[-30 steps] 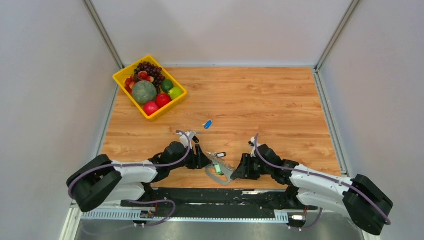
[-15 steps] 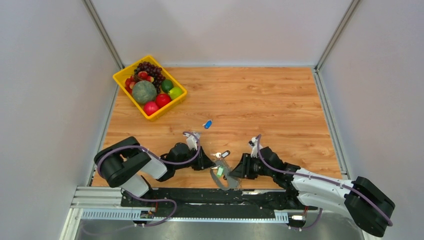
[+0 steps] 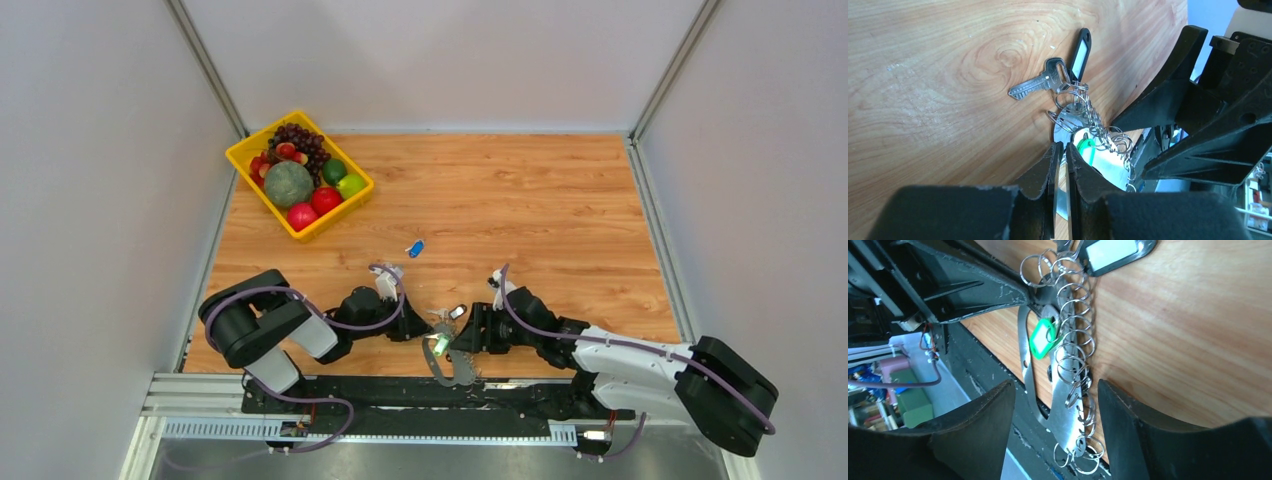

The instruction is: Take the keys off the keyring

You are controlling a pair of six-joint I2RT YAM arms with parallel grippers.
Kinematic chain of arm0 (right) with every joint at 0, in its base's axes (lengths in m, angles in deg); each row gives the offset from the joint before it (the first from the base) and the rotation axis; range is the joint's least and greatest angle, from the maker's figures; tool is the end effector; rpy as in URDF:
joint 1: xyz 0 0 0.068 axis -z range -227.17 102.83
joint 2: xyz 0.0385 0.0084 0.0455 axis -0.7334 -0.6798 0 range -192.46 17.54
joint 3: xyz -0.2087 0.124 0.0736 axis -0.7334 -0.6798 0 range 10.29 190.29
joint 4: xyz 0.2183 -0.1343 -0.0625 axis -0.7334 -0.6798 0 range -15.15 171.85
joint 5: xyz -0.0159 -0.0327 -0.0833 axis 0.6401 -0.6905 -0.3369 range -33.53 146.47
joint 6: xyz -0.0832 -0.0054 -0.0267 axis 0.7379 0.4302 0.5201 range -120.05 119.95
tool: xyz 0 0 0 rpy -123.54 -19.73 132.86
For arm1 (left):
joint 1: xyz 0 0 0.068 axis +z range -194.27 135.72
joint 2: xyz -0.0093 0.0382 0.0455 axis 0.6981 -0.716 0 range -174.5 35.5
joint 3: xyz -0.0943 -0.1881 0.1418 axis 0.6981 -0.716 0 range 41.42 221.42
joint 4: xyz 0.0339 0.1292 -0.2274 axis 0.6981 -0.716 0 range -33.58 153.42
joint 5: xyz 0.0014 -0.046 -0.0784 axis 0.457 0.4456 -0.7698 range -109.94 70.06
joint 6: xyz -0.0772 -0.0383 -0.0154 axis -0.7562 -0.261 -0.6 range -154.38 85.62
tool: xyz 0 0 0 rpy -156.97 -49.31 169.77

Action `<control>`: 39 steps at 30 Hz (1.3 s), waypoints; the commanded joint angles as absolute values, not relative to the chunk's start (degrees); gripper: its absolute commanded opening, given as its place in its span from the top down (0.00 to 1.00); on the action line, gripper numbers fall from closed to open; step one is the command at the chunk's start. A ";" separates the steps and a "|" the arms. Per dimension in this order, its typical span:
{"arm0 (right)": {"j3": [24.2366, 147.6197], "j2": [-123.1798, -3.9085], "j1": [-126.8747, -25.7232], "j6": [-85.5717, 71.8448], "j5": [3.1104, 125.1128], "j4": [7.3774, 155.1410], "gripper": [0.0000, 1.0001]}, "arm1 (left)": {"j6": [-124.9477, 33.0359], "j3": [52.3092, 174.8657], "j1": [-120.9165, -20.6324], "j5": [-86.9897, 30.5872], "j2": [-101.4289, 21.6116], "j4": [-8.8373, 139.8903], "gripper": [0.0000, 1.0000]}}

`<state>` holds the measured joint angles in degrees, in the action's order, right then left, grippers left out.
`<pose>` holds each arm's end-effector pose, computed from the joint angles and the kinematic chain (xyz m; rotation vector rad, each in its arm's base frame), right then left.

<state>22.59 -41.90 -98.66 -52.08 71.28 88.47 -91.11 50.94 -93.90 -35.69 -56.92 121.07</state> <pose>0.1223 0.1857 0.0863 -0.1416 2.5670 1.1349 0.1490 -0.2079 0.0560 0.0590 2.3154 -1.3624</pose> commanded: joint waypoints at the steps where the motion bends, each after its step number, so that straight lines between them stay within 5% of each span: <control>1: 24.16 -40.52 -98.85 -48.17 67.14 82.78 0.37 | -89.06 50.79 -94.26 -33.72 -53.85 119.57 0.83; 19: 21.67 -54.37 -106.24 -50.71 73.88 88.38 0.48 | -89.23 51.84 -101.39 -23.67 -52.06 115.10 0.83; 23: 22.92 -60.28 -106.30 -51.90 72.91 94.39 0.66 | -89.81 52.22 -103.09 -21.64 -52.35 115.10 0.83; 26: 24.54 -61.72 -106.30 -53.38 70.00 94.91 0.97 | -89.93 52.16 -103.41 -21.05 -51.88 115.06 0.83; 29: 24.83 -59.75 -106.27 -53.60 67.99 94.34 1.00 | -88.07 52.12 -103.42 -18.73 -48.50 113.36 0.83; 33: 25.17 -51.49 -106.22 -50.64 64.78 88.42 1.00 | -80.79 55.07 -103.26 -12.59 -36.46 97.54 0.75; 39: 23.92 -34.20 -106.19 -42.37 61.72 84.66 1.00 | -69.77 61.45 -101.25 -6.98 -17.24 73.95 0.48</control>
<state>24.42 -43.13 -106.13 -49.94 66.86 88.09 -78.52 57.97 -102.78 -11.30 -26.83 88.35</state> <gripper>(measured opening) 0.030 0.468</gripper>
